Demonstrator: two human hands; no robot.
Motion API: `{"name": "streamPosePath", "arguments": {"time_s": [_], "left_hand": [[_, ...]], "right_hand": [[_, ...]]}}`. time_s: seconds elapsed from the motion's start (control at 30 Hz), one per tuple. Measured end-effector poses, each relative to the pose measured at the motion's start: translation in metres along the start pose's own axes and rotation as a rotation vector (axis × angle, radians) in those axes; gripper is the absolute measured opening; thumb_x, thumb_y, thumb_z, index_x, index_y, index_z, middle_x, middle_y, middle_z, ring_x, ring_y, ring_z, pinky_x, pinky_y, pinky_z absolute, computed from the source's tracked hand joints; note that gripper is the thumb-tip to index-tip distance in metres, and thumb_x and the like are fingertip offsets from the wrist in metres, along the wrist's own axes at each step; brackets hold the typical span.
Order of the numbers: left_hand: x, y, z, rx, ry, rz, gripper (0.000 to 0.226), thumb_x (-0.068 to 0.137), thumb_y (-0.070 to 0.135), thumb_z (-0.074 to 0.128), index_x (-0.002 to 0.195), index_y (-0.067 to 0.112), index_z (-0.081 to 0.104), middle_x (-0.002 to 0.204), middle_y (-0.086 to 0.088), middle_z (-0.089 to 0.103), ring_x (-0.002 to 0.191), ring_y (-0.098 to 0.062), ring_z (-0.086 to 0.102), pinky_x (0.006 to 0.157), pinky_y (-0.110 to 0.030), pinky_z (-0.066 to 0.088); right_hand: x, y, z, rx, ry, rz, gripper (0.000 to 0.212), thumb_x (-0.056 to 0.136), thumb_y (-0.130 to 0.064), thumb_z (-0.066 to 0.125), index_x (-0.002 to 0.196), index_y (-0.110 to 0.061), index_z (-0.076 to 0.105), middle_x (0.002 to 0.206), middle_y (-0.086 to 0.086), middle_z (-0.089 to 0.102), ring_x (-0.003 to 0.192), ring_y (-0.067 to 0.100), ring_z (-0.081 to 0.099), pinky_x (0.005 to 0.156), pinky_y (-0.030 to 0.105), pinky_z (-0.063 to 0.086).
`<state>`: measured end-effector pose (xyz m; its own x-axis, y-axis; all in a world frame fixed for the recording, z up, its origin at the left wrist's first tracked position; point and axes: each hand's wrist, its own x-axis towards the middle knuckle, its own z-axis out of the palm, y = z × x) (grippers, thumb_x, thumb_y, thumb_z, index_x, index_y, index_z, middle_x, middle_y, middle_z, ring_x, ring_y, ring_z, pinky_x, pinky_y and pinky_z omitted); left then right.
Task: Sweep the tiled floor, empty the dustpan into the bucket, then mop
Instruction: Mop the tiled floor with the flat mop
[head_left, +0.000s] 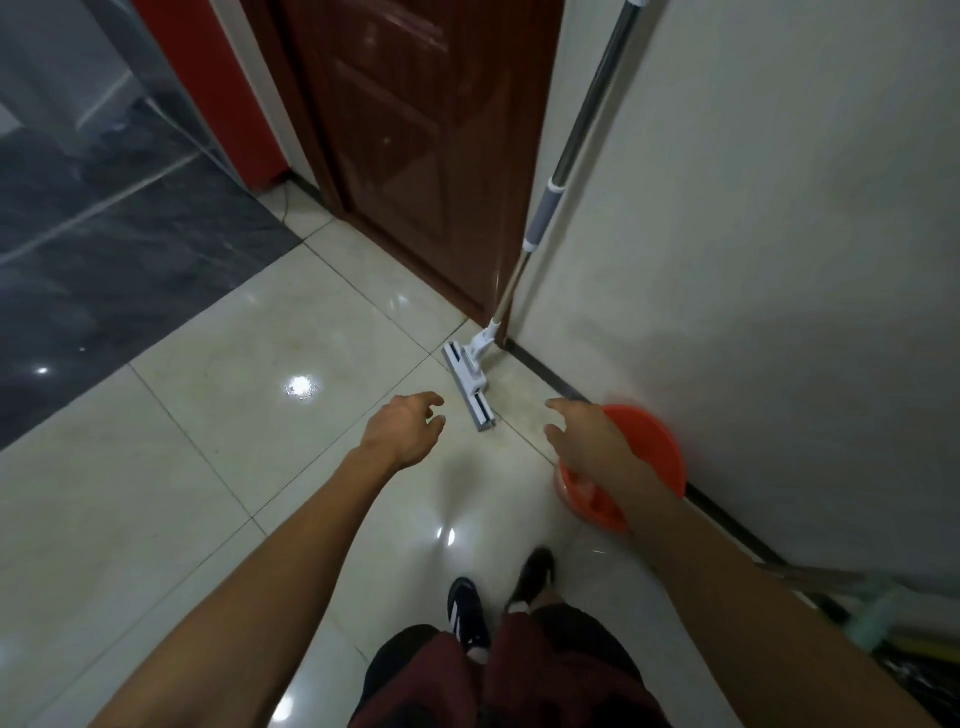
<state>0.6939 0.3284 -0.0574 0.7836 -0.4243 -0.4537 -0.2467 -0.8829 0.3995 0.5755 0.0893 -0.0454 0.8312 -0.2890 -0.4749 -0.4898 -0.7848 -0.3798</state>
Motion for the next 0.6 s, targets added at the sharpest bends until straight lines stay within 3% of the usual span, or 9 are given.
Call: {"name": "streamPosePath", "arguments": {"time_s": [0.17,0.4,0.6], "left_hand": [[0.051,0.002,-0.023,0.002,0.012,-0.008,0.04,0.102,0.038,0.052,0.141,0.026,0.057,0.131,-0.001,0.068,0.118,-0.024,0.061,0.098,-0.041,0.053],[0.137,0.033,-0.062,0.018,0.034,-0.017,0.04,0.103,0.037,0.053,0.141,0.024,0.057,0.131,-0.003,0.068,0.116,-0.024,0.063,0.099,-0.042,0.054],[0.203,0.074,-0.08,-0.049,0.034,0.022,0.037,0.102,0.035,0.054,0.137,0.026,0.06,0.125,-0.001,0.07,0.111,-0.023,0.065,0.095,-0.04,0.056]], "right_hand": [[0.049,-0.01,-0.023,-0.005,-0.001,-0.02,0.05,0.099,-0.028,0.051,0.147,-0.018,0.045,0.147,0.006,0.051,0.136,0.025,0.043,0.111,0.033,0.033],[0.134,-0.012,-0.077,0.153,-0.002,0.025,0.046,0.095,-0.029,0.052,0.14,-0.017,0.054,0.138,0.008,0.058,0.126,0.026,0.054,0.104,0.033,0.042],[0.185,-0.002,-0.134,0.27,0.046,0.079,0.049,0.096,-0.03,0.056,0.143,-0.019,0.051,0.142,0.007,0.055,0.129,0.025,0.052,0.11,0.034,0.04]]}}
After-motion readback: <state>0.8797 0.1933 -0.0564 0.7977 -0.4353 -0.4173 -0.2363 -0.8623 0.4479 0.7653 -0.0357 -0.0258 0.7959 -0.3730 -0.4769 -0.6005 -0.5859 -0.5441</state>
